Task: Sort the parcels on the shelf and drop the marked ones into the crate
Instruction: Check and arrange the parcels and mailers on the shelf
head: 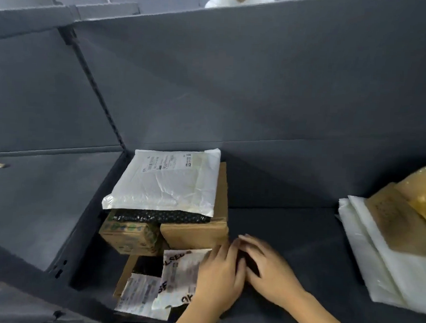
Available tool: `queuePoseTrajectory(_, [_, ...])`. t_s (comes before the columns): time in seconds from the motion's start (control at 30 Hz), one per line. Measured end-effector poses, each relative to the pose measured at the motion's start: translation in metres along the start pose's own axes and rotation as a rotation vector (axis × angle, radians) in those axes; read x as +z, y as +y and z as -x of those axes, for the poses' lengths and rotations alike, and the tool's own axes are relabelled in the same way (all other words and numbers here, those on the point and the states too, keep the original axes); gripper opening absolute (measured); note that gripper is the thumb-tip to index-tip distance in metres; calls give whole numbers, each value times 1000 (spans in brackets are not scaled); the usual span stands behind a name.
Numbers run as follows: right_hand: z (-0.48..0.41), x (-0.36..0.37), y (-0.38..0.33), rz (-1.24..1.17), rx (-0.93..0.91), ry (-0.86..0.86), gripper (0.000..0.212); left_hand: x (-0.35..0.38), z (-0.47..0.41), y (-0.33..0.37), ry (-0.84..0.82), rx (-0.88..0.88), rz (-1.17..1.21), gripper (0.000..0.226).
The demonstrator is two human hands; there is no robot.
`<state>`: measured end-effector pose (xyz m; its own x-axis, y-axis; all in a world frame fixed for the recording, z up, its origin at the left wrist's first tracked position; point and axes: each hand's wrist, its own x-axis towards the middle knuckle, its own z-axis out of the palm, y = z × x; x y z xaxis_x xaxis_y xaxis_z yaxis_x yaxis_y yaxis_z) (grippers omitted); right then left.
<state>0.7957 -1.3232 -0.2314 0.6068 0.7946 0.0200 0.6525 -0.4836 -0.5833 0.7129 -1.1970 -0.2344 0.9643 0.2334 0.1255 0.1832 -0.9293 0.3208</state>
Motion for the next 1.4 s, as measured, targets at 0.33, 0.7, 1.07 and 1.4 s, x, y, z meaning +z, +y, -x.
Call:
queuePoseTrajectory(0.33, [119, -62, 100, 48, 661, 482, 39, 50, -85, 124, -156, 418, -82, 40])
queuePoseTrajectory(0.7, [182, -131, 161, -275, 1084, 866, 51, 64, -132, 238, -215, 594, -13, 59])
queuePoseTrajectory(1.07, [135, -220, 242, -1113, 1005, 1082, 65, 51, -240, 324, -227, 419, 180, 68])
queuePoseTrajectory(1.4, [105, -228, 287, -1585, 1036, 1005, 70, 90, -286, 370, -456, 7, 678, 72])
